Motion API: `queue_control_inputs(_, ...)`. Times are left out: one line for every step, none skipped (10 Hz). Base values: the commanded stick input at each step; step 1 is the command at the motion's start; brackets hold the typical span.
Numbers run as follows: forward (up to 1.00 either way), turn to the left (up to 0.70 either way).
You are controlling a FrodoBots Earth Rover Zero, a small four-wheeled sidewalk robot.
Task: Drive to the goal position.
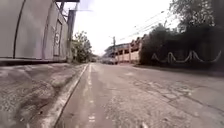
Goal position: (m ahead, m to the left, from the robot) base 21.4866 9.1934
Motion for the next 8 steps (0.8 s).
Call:
queue_control_inputs(0.68, 0.0)
queue_control_inputs(0.68, 0.0)
queue_control_inputs(0.68, 0.0)
queue_control_inputs(0.7, 0.0)
queue_control_inputs(0.7, 0.0)
queue_control_inputs(0.7, 0.0)
queue_control_inputs(0.7, 0.0)
queue_control_inputs(0.7, 0.0)
